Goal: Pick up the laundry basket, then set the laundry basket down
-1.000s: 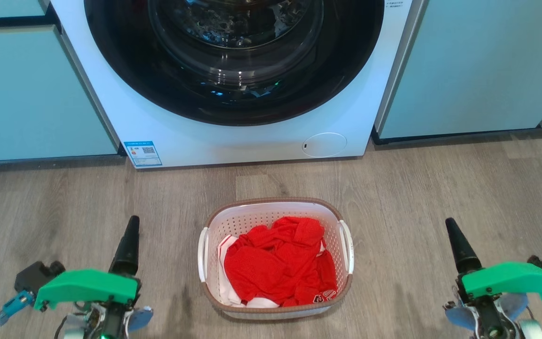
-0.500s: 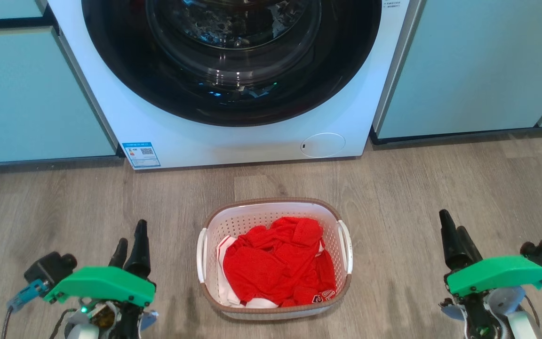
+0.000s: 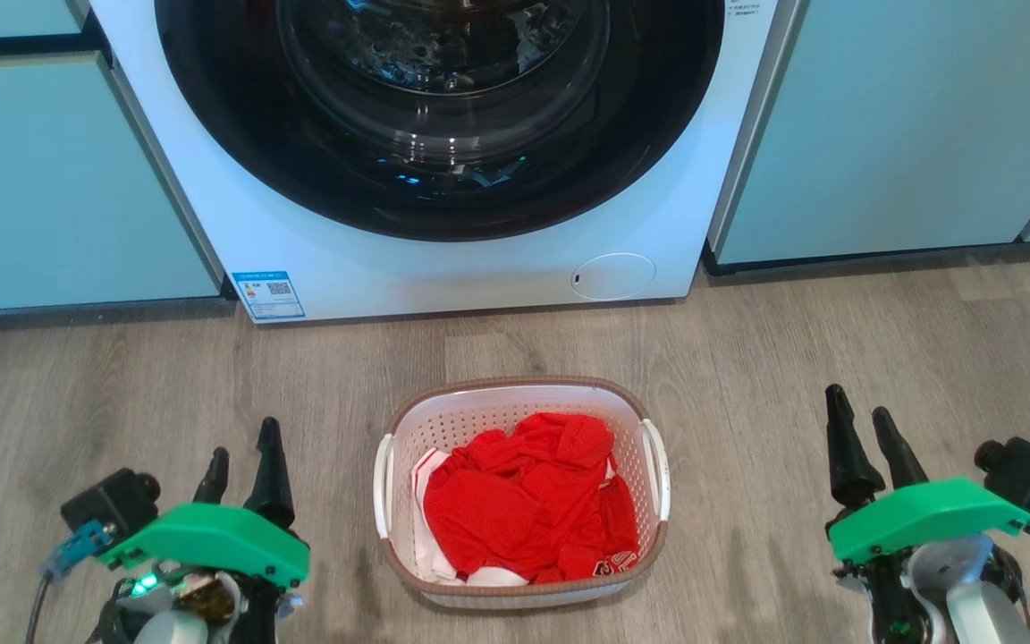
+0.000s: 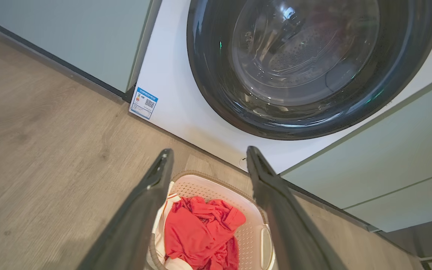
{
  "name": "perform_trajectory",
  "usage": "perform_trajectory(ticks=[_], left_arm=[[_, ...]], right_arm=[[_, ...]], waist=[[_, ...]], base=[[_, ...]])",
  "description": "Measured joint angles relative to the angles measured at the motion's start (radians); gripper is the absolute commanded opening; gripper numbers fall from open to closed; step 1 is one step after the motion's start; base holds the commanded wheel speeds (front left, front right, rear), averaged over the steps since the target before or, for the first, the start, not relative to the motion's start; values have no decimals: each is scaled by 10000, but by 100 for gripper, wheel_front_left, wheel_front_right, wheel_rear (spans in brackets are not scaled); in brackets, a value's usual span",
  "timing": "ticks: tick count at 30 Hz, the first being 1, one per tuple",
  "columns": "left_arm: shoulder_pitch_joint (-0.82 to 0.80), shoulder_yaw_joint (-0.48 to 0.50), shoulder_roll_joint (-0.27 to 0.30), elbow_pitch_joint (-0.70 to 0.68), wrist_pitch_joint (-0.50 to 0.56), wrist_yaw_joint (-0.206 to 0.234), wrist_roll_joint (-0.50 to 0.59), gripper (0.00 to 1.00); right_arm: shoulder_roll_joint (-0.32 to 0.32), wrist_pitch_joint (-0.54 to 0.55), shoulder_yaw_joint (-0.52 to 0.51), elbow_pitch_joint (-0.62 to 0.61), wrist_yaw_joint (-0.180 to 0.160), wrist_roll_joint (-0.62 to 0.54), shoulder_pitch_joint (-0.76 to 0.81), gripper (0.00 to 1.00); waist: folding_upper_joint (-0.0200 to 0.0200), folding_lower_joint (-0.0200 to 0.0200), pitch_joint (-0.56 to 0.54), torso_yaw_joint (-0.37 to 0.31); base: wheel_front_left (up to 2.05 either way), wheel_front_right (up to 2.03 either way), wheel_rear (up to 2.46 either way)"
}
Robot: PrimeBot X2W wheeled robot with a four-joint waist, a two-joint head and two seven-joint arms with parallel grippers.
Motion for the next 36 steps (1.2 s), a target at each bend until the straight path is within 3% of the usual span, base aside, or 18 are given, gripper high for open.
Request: perform_trajectory(ticks=[17, 36], left_arm=[[46, -606, 247, -479, -483, 807, 1948, 100], [279, -1129, 374, -830, -1018, 1352, 4165, 100]], right_arm=[[-12, -502, 284, -372, 0, -2238, 3, 100], [-29, -1037, 500, -706, 0, -4734, 18, 100]], waist=[[0, 0, -91, -5], [0, 0, -35, -51]], base=[[0, 0, 0], [0, 0, 0]])
